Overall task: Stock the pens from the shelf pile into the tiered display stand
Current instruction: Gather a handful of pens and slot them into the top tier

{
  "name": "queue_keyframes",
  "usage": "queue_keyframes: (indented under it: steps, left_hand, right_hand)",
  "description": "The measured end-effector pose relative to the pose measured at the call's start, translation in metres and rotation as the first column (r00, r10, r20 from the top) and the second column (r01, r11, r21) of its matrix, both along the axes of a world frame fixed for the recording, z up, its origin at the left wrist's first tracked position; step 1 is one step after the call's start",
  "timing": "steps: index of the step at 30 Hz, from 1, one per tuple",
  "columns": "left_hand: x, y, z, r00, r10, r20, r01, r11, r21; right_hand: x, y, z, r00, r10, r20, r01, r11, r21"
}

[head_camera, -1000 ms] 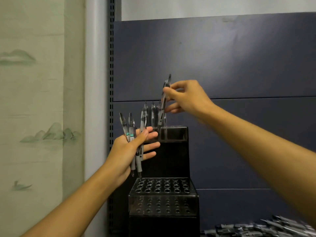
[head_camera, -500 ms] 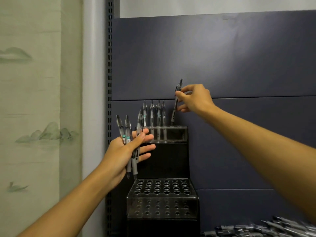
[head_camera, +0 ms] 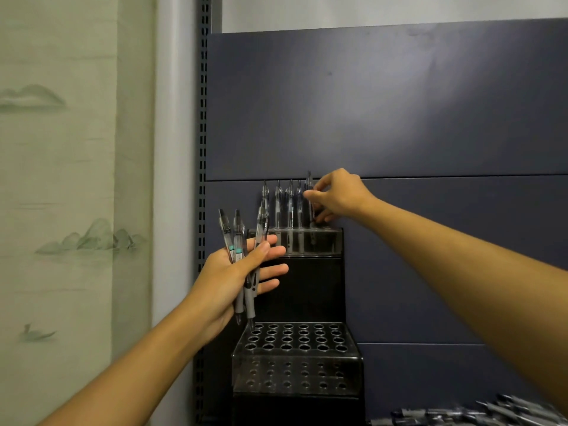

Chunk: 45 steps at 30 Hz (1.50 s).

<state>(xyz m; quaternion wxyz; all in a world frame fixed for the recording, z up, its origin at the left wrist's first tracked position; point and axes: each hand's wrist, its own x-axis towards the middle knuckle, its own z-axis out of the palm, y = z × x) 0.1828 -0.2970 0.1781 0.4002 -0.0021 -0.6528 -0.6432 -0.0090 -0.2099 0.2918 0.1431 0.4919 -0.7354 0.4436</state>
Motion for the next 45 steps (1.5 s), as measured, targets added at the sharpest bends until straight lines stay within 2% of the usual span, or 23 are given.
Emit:
queue_keyframes:
  steps: [6,9,11,14,16,26,29,31,33,35,39,45]
  left_hand:
    - [0.000,0.001,0.002,1.000,-0.010,0.015,0.010,1.000,0.002]
    - [0.000,0.001,0.004,1.000,-0.008,0.010,0.008,1.000,0.005]
    - [0.000,0.003,0.005,1.000,-0.008,0.015,0.008,1.000,-0.003]
    - [-0.003,0.006,0.007,1.000,-0.003,0.021,0.003,1.000,-0.011]
    - [-0.005,0.009,0.010,1.000,-0.006,0.010,0.006,1.000,0.003]
    - [-0.011,0.020,0.014,0.999,-0.042,-0.012,0.042,0.999,-0.016]
    - [-0.013,0.019,0.011,0.998,-0.057,0.019,0.057,0.998,-0.020]
    - [-0.012,0.015,0.010,0.998,-0.058,0.032,0.058,0.998,-0.010]
    - [-0.010,0.009,0.010,0.999,-0.044,0.029,0.044,0.999,0.011]
    - [-0.007,0.004,0.008,0.999,-0.023,0.037,0.023,1.000,0.002]
    - [-0.002,-0.001,0.003,0.999,0.000,0.052,0.000,1.000,0.002]
    - [0.002,-0.004,0.006,0.999,0.020,0.051,-0.020,1.000,-0.002]
  right_hand:
    - [-0.009,0.001,-0.007,0.996,-0.065,-0.065,0.066,0.998,0.015]
    - [-0.003,0.010,-0.005,0.988,-0.102,-0.120,0.098,0.995,-0.036]
    - [0.012,0.018,-0.005,0.991,-0.017,-0.131,0.009,0.998,-0.067]
    - [0.043,0.025,-0.011,0.969,0.235,-0.082,-0.233,0.972,0.027]
    - [0.056,0.024,-0.016,0.948,0.306,-0.085,-0.300,0.951,0.075]
    - [0.061,0.022,-0.035,0.946,0.268,-0.180,-0.274,0.962,-0.006]
    - [0.061,0.024,-0.030,0.955,0.288,-0.063,-0.294,0.948,-0.123]
    - [0.060,0.027,-0.020,0.933,0.357,0.056,-0.337,0.916,-0.218]
    - [0.054,0.031,-0.006,0.915,0.388,0.107,-0.342,0.890,-0.302]
    - [0.046,0.035,0.008,0.929,0.353,0.109,-0.292,0.883,-0.368]
    - [0.021,0.045,0.025,0.983,0.165,0.075,-0.118,0.898,-0.424]
    - [-0.003,0.040,0.021,1.000,0.010,0.017,-0.004,0.936,-0.351]
